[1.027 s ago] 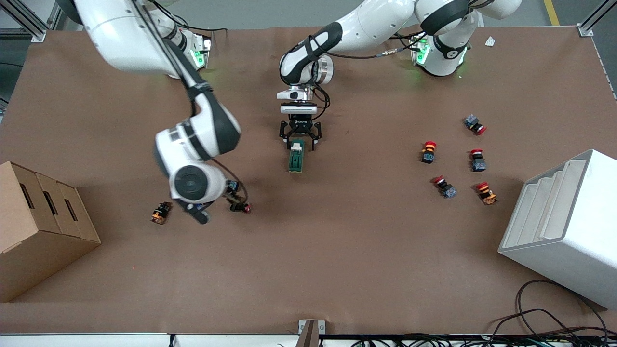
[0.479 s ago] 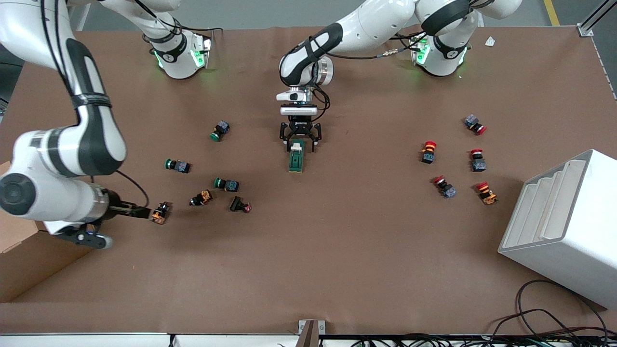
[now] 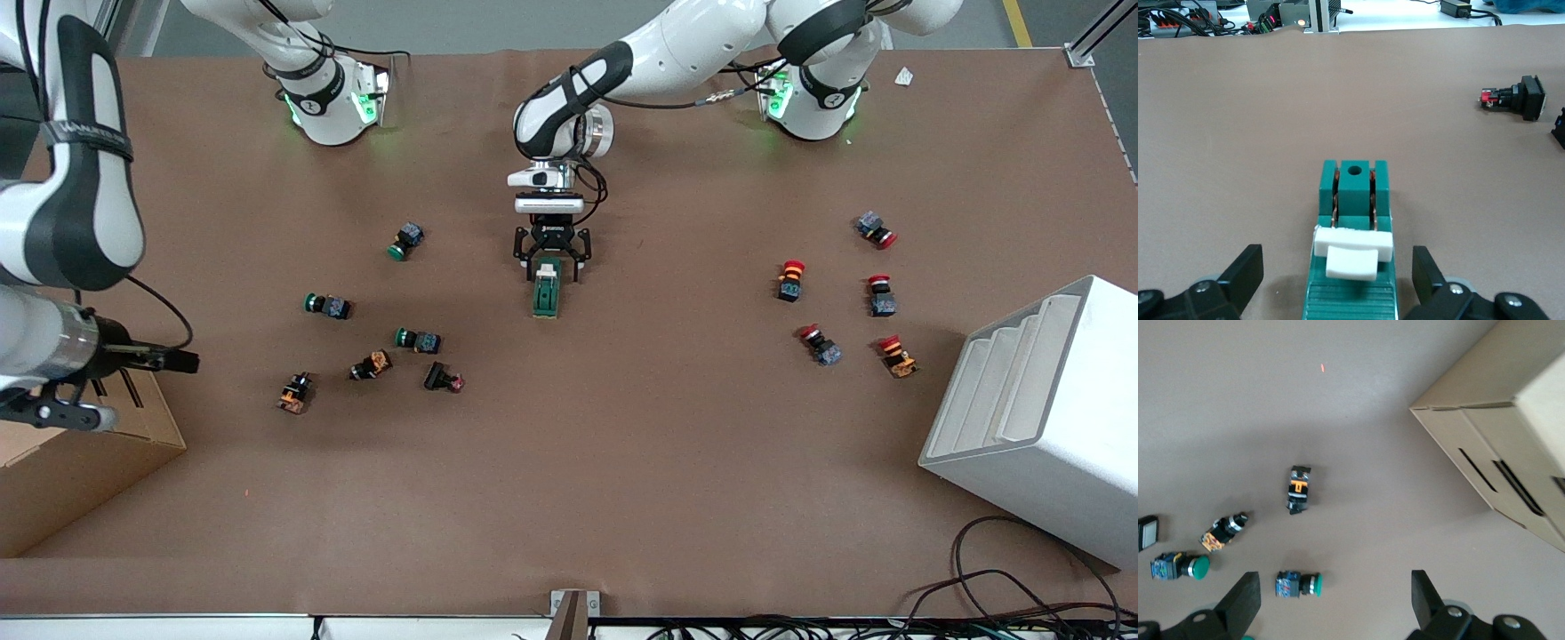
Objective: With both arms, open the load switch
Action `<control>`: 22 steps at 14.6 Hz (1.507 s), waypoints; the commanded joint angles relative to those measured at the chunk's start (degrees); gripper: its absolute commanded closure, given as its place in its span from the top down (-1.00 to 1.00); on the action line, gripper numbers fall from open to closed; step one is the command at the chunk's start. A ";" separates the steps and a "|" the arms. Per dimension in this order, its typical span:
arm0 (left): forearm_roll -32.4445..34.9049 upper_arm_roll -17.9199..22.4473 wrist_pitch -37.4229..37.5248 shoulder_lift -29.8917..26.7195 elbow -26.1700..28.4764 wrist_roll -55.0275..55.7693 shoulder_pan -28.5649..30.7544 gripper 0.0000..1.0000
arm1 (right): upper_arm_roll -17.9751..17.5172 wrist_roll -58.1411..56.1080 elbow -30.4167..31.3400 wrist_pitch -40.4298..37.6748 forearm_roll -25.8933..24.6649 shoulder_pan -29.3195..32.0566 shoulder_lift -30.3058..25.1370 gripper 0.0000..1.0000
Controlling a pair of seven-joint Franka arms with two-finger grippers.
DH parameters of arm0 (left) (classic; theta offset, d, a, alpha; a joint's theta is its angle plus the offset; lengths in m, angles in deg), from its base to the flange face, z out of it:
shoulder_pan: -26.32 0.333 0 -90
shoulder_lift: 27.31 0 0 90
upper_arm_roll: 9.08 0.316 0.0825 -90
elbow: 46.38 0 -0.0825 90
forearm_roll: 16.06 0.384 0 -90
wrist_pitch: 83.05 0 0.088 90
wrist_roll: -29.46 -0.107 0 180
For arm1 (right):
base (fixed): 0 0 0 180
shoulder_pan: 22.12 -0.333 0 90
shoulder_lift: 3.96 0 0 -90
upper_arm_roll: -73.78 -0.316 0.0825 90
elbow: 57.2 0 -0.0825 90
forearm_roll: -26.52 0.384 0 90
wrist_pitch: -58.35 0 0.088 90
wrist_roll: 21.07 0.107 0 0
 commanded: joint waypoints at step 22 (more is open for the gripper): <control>-66.50 -2.67 0.07 -30.92 -12.13 -55.15 19.74 1.00 | 2.33 -5.37 -3.57 -14.66 1.13 -0.32 -11.03 1.00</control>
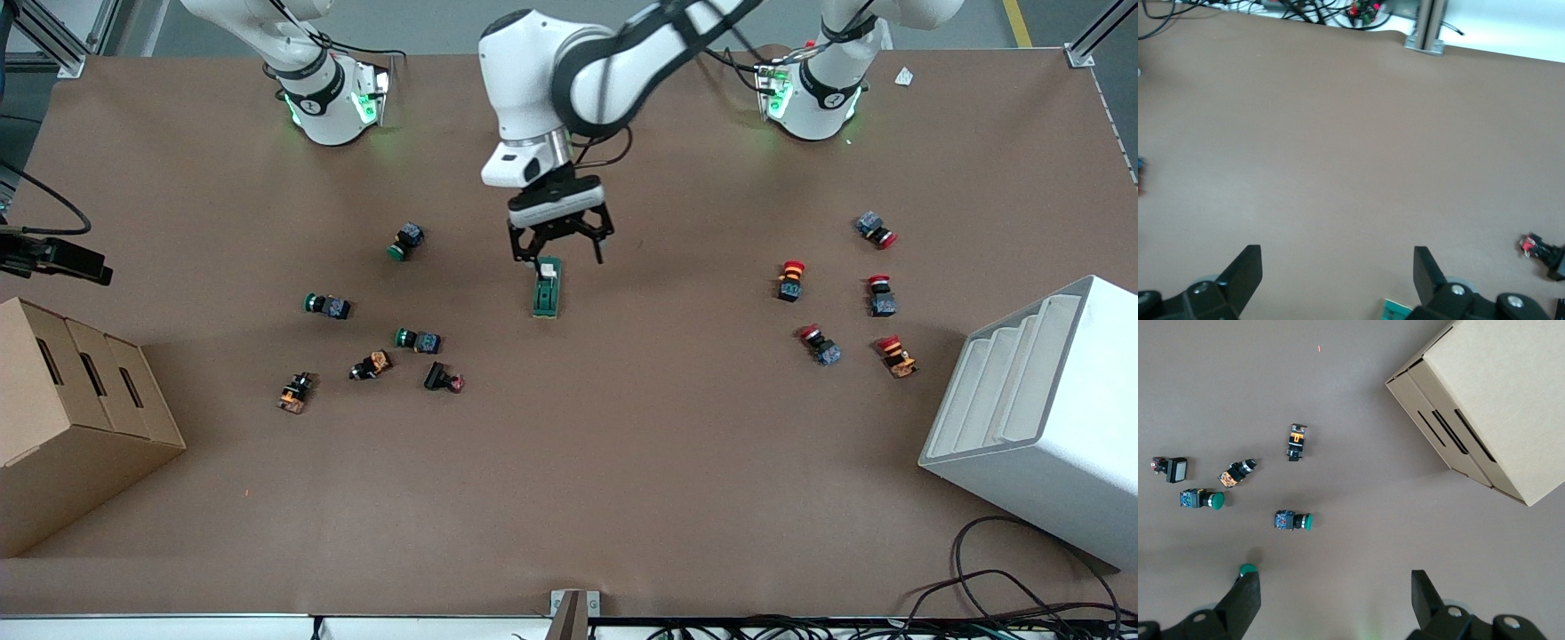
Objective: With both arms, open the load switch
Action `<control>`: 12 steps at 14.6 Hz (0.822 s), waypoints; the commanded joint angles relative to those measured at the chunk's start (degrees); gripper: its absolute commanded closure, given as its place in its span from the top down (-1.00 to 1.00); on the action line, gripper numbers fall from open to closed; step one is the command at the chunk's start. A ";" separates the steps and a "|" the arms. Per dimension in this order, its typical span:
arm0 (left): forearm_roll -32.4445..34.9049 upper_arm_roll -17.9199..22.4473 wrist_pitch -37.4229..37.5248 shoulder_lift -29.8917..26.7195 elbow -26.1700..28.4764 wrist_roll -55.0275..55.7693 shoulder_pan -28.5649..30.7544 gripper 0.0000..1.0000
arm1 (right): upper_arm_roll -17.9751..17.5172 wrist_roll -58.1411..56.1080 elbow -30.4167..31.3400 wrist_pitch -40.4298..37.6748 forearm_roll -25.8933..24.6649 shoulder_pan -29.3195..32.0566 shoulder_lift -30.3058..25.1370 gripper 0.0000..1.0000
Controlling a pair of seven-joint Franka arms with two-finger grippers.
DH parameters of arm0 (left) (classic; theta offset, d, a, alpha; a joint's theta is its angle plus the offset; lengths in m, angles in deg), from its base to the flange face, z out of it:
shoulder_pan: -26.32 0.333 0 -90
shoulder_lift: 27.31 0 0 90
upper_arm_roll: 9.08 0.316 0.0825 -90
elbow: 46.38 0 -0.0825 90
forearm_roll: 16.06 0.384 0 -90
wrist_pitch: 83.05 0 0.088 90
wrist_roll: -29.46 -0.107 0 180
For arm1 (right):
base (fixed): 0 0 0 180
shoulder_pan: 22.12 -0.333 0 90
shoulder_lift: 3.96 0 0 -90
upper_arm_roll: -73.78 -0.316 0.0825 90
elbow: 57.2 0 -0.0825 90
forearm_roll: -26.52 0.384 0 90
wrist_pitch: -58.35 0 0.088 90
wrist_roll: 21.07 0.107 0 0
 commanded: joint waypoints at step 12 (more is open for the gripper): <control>-32.23 -0.12 8.42 -21.54 2.26 -51.87 36.10 1.00 | 0.38 -0.82 15.67 6.38 1.07 -0.81 -14.25 1.00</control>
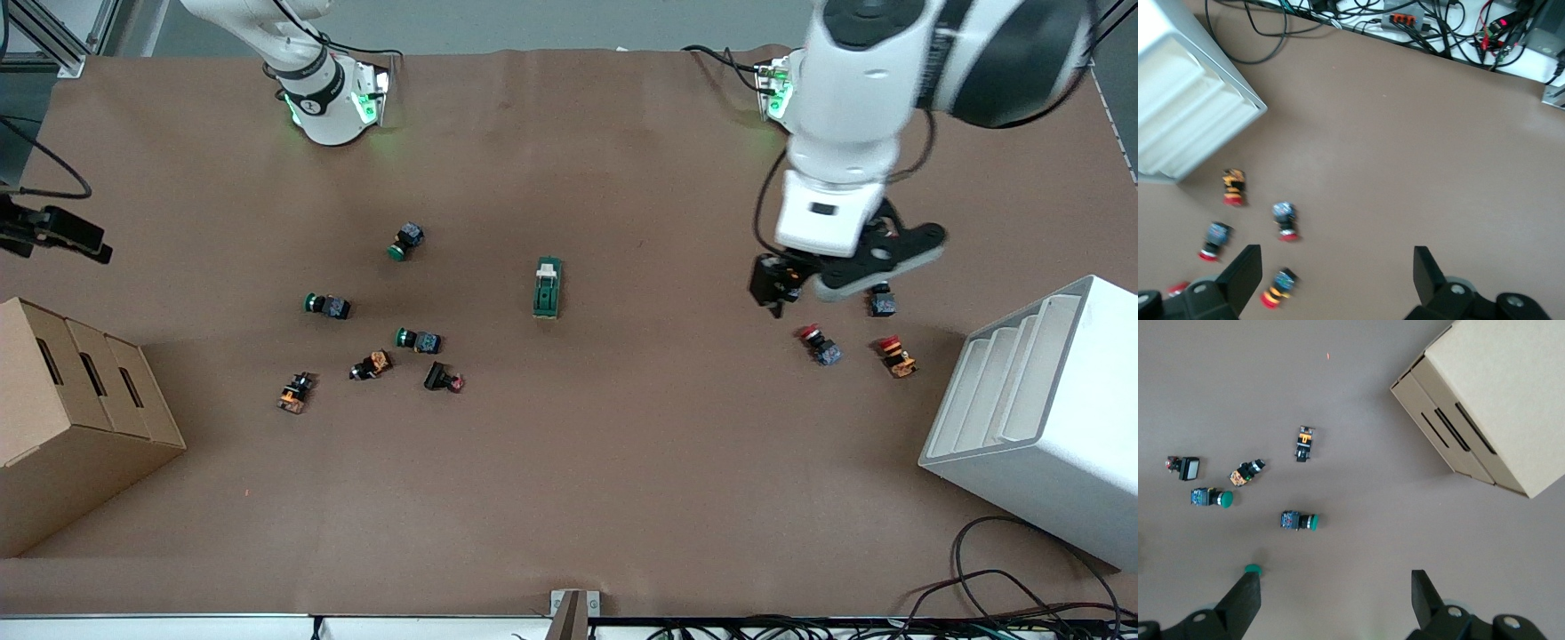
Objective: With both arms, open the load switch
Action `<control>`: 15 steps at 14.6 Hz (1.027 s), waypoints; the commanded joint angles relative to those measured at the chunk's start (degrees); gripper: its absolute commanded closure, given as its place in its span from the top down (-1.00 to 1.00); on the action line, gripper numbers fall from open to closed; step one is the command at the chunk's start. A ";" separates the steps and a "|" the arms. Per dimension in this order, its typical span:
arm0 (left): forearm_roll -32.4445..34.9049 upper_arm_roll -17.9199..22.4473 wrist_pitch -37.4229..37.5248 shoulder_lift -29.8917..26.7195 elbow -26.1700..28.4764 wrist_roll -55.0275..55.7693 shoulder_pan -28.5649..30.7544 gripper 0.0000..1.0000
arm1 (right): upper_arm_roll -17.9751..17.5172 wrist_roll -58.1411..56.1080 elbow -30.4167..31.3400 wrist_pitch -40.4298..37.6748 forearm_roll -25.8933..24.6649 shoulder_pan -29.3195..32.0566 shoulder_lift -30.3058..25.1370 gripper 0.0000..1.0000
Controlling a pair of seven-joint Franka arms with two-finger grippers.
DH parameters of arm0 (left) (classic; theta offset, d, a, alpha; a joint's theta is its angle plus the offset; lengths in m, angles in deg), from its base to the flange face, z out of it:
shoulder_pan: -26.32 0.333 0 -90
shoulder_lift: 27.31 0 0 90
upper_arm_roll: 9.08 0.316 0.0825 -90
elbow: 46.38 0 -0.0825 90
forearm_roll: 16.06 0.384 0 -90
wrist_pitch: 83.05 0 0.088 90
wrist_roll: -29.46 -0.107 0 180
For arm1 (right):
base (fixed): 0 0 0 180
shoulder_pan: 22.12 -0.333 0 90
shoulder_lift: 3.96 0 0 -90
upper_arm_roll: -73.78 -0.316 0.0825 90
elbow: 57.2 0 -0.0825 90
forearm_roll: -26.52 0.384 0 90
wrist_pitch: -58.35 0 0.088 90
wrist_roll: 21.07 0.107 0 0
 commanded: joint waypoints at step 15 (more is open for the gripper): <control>-22.65 25.87 16.99 -14.25 2.67 -40.80 -3.11 1.00 | 0.55 -2.44 4.13 -1.72 2.91 -0.39 -7.44 1.00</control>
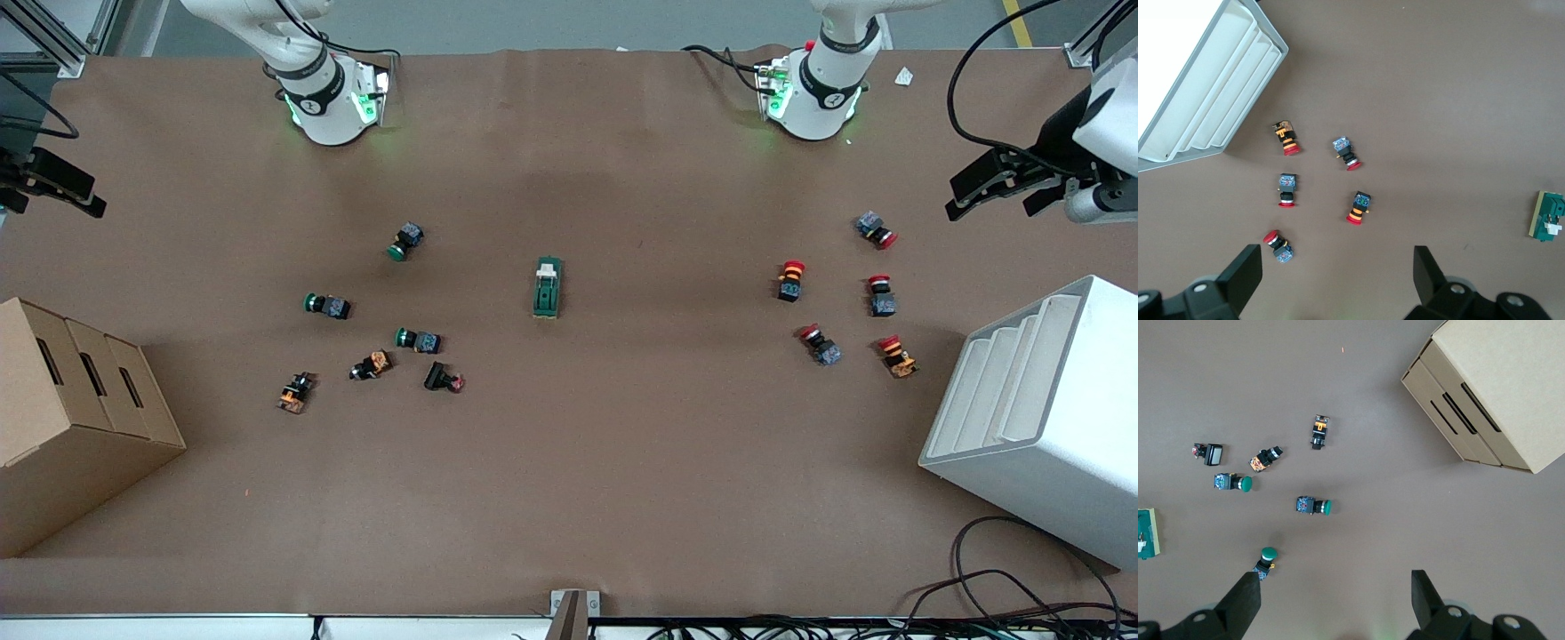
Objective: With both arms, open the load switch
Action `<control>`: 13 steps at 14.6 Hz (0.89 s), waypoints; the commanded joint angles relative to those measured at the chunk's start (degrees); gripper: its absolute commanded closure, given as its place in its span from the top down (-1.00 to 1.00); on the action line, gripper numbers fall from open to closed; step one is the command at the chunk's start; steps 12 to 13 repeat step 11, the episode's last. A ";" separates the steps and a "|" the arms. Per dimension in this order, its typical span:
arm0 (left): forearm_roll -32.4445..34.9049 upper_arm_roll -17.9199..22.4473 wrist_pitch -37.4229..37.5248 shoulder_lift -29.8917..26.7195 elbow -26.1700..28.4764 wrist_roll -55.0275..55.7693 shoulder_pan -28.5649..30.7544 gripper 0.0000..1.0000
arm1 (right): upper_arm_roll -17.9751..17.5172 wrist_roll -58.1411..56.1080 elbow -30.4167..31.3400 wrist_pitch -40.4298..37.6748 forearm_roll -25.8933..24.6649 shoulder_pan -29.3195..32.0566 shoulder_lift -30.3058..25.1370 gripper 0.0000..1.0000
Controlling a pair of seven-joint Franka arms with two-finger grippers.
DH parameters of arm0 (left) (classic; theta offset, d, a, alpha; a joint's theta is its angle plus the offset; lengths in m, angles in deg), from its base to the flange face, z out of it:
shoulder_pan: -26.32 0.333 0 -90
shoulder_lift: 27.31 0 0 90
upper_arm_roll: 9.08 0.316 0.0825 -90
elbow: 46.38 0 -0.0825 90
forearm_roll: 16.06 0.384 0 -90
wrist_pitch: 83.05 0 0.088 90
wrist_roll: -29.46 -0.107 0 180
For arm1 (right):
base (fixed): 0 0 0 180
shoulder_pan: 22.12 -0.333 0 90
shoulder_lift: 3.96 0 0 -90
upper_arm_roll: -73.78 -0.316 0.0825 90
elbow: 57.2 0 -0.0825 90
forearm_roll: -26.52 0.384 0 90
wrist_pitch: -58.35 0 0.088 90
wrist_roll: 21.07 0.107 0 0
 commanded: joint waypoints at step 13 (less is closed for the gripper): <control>4.78 1.21 -0.12 0.51 -0.53 -5.12 -0.84 1.00 | 0.38 -1.93 2.26 -1.98 1.60 1.21 -1.92 1.00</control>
